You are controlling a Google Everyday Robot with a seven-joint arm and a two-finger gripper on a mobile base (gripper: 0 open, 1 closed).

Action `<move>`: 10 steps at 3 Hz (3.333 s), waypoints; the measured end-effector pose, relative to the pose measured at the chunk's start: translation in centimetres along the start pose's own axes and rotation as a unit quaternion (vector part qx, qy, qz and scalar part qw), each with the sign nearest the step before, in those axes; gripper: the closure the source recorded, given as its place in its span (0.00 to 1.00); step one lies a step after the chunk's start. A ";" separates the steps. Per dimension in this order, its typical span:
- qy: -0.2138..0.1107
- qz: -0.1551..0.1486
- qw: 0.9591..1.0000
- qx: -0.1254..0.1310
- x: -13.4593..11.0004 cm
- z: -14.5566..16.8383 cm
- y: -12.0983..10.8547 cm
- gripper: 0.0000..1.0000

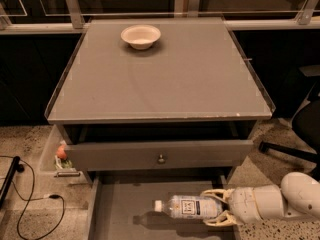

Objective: Pick blue plastic bottle from middle drawer and place on counter

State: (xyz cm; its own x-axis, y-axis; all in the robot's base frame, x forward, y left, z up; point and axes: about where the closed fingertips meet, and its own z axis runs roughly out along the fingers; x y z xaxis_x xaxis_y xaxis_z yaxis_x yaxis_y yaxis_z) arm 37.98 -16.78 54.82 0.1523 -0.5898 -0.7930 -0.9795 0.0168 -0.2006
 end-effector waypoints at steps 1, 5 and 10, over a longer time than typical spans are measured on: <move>0.006 -0.018 1.000 0.011 -1.5 -1.2 -0.7 1.00; 0.070 -0.161 0.979 0.104 -19.9 -17.1 -9.6 1.00; 0.073 -0.123 0.988 0.063 -20.4 -15.3 -28.6 1.00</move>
Offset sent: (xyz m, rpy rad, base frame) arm 0.0150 -0.0010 0.1407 -0.1375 -0.2380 0.0355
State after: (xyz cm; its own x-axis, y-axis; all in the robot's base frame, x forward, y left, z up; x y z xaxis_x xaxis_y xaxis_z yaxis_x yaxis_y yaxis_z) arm 60.90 -17.54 85.57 0.3532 -0.6987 -0.6222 -0.8899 -0.0457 -0.4539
